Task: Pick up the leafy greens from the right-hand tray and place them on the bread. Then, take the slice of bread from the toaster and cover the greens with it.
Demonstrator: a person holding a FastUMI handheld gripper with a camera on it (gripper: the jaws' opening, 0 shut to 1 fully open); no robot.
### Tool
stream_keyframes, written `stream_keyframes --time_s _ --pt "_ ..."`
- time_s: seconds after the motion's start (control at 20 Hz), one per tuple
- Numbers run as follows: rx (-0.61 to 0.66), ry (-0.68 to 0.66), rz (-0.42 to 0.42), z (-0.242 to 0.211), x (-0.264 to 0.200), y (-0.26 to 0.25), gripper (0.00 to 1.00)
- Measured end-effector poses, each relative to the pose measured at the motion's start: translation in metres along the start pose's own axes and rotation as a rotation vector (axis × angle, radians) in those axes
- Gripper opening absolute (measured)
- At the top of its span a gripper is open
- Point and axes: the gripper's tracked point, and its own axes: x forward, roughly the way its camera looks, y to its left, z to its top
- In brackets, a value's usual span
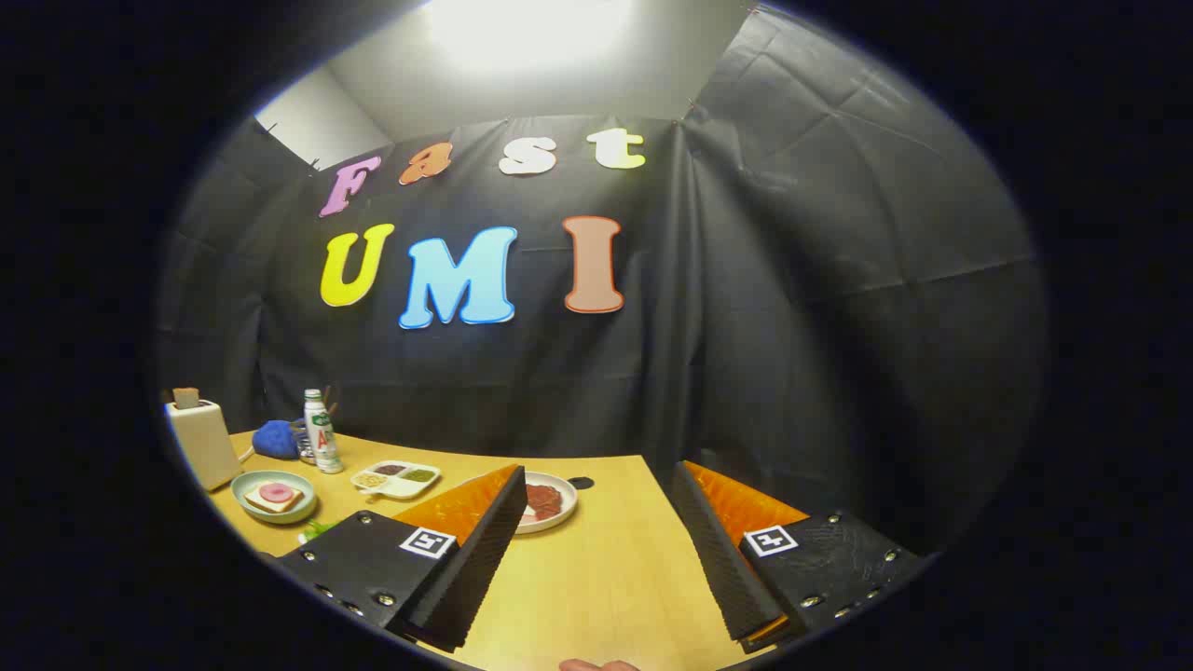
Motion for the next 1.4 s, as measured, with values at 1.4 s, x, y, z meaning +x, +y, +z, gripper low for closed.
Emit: stream_keyframes --time_s 1.4 --pt "-0.08 0.477 0.309 -0.171 -0.008 0.235 0.97"
